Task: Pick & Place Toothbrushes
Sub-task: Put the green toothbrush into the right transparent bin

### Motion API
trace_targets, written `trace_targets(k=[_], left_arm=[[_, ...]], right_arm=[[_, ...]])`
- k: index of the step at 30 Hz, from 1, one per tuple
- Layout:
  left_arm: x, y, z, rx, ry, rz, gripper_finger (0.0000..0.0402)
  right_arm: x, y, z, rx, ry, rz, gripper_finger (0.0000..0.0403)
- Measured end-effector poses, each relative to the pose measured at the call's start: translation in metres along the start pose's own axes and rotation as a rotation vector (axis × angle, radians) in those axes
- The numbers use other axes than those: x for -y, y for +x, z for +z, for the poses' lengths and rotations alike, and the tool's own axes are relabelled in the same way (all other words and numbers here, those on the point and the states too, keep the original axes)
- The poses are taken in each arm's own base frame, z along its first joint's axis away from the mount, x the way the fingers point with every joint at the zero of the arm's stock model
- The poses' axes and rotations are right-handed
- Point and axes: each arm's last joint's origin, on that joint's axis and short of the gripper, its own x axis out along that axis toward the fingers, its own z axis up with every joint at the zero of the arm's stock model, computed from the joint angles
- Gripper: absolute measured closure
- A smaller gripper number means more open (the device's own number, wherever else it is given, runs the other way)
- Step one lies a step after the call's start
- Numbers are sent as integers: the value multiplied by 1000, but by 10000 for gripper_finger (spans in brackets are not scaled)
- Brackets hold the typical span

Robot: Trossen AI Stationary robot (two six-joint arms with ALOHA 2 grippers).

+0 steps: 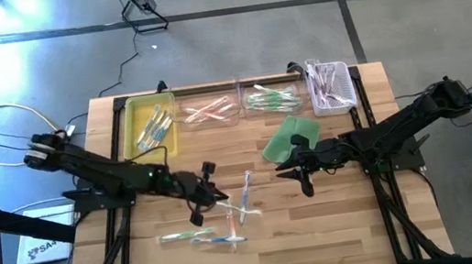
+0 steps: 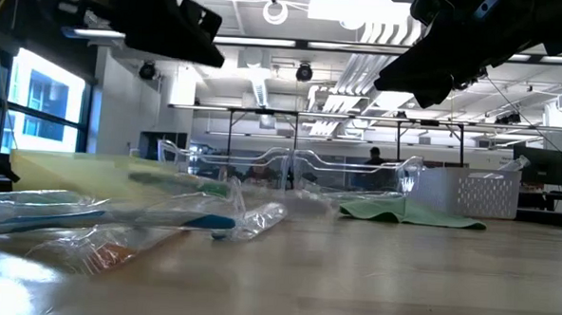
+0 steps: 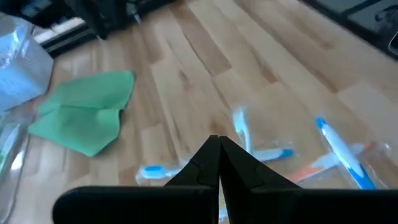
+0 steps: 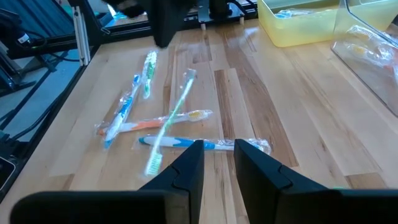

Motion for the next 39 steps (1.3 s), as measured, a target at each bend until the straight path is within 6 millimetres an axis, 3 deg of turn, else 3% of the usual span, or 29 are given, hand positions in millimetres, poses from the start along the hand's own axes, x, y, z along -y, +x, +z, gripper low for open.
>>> trace_targets(k=[9,16,21,24,32,39], left_arm=[[-19,-15,-2,-7,-28,-12,401],[-13,-12,-17,-153,-41,-79,401],[-10,-8,-22,-183,47,-119,398],[-10,-2,-21,-163,71,-139,373],[-7,7,-27,-187,96,-151,256],[-2,27,-44,-282,63,-177,234]], right_arm=[[0,0,0,0,0,0,321],[0,0,0,0,0,0,321],[0,0,0,-2,0,-1,321],[0,0,0,-1,0,0,321],[0,0,-1,-11,-2,-3,321],[0,0,-1,-10,-2,-3,321]])
